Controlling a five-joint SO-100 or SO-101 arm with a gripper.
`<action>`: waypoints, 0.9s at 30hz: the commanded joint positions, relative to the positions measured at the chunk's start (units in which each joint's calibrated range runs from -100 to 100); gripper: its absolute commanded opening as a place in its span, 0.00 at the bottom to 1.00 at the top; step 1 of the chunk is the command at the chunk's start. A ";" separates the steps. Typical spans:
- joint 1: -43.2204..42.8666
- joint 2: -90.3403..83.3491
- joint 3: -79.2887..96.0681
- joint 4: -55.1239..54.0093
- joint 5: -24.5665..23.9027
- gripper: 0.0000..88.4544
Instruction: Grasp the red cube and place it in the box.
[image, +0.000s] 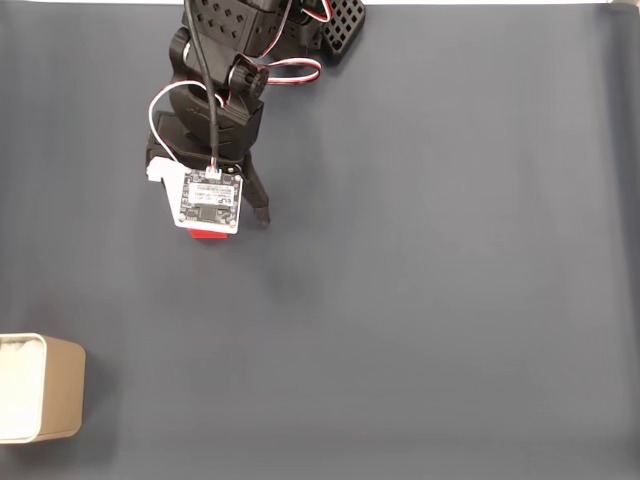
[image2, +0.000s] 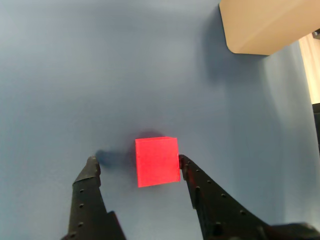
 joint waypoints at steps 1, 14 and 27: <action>-0.27 -0.25 0.21 -1.54 -0.24 0.41; -0.91 0.18 0.30 -2.44 -0.63 0.41; -1.47 -0.60 0.30 -2.27 -0.93 0.41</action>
